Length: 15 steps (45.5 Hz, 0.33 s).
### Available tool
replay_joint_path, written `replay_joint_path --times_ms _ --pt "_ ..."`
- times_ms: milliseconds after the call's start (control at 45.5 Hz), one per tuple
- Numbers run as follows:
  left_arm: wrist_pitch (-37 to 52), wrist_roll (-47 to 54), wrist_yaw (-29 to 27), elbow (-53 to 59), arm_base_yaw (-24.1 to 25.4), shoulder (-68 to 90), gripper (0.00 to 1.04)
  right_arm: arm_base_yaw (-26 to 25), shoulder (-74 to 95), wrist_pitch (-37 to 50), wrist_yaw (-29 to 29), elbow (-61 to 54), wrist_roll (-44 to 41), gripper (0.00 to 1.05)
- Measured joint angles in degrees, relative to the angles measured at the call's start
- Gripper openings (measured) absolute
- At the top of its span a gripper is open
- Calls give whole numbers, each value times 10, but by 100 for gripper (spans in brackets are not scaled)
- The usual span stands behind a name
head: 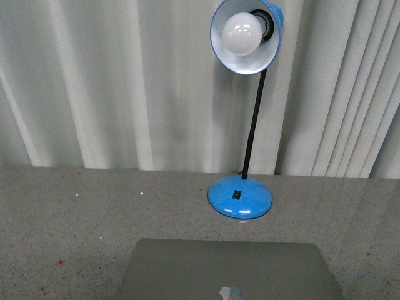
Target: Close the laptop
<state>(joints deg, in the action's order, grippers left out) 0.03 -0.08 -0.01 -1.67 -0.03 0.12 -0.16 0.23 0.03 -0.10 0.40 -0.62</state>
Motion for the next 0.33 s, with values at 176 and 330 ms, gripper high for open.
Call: replay_joint_path --times_ms 176,330 --pt "0 0 0 0 0 0 98 0 0 0 0 0 0 97" --pt "0 0 0 0 0 0 98 0 0 0 0 0 0 97"
